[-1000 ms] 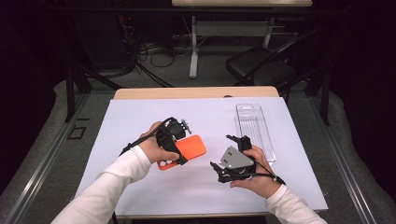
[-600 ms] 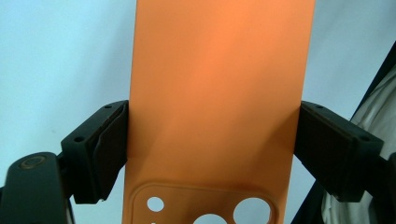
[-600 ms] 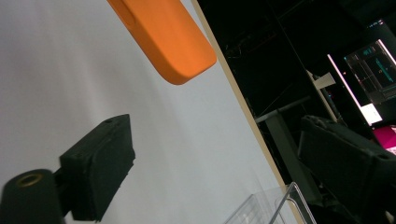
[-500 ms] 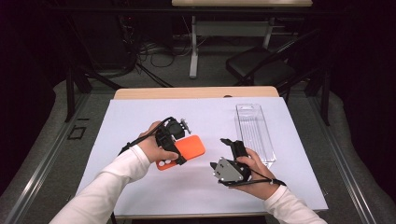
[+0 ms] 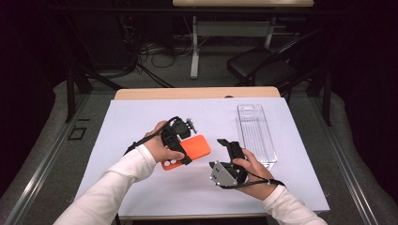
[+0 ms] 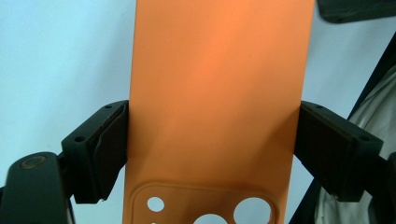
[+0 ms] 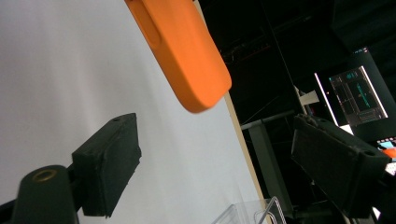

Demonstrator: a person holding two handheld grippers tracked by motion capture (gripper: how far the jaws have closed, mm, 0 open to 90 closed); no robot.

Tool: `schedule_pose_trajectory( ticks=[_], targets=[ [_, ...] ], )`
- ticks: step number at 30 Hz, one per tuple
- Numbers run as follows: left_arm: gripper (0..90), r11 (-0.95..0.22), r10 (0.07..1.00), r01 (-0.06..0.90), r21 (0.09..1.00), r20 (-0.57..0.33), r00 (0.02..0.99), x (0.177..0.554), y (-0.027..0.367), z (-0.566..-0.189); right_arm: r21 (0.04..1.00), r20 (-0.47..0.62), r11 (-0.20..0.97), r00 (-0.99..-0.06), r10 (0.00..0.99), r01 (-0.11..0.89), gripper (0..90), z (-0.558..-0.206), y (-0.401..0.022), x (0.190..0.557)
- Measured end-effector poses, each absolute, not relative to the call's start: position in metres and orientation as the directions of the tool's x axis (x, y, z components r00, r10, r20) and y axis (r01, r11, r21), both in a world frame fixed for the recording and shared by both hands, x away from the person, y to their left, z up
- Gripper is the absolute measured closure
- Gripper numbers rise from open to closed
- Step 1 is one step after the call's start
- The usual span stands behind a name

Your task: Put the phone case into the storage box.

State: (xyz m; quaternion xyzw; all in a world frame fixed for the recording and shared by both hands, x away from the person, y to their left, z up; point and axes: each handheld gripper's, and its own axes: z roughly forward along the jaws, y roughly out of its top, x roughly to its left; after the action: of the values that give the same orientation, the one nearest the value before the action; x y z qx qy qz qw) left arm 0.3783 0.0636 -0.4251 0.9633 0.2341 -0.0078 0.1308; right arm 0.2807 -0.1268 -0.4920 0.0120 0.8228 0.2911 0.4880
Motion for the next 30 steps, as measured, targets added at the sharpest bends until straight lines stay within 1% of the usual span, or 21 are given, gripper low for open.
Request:
schedule_pose_trajectory(
  ticks=[3,7,10,16,24,25,28,30],
  targets=[
    [14.9,-0.859,0.443,0.449,0.246,-0.080,0.893,0.378,0.059,-0.425,0.484,-0.800,0.833,-0.522,0.297,-0.268,15.1,-0.493,-0.125,0.282],
    [15.0,-0.864,0.435,0.443,0.239,-0.086,0.896,0.376,0.051,-0.427,0.451,-0.821,0.848,-0.501,0.273,-0.278,16.4,-0.495,-0.123,0.283],
    [15.0,-0.862,0.435,0.445,0.244,-0.099,0.895,0.376,0.047,-0.428,0.412,-0.843,0.862,-0.482,0.239,-0.294,19.0,-0.495,-0.122,0.285],
    [15.0,-0.865,0.427,0.442,0.236,-0.116,0.897,0.375,0.041,-0.428,0.389,-0.855,0.868,-0.472,0.217,-0.307,21.8,-0.497,-0.120,0.285],
    [15.0,-0.868,0.419,0.435,0.238,-0.116,0.900,0.372,0.036,-0.427,0.362,-0.867,0.874,-0.461,0.188,-0.325,24.7,-0.498,-0.118,0.286],
    [15.1,-0.874,0.411,0.427,0.233,-0.114,0.904,0.372,0.036,-0.426,0.351,-0.874,0.875,-0.453,0.178,-0.333,26.0,-0.497,-0.118,0.286],
    [15.0,-0.877,0.404,0.419,0.233,-0.114,0.908,0.370,0.034,-0.426,0.358,-0.872,0.873,-0.452,0.186,-0.331,27.1,-0.498,-0.117,0.285],
    [15.1,-0.881,0.397,0.413,0.229,-0.115,0.911,0.370,0.034,-0.426,0.343,-0.878,0.875,-0.447,0.170,-0.341,29.5,-0.498,-0.117,0.285]
  ],
)
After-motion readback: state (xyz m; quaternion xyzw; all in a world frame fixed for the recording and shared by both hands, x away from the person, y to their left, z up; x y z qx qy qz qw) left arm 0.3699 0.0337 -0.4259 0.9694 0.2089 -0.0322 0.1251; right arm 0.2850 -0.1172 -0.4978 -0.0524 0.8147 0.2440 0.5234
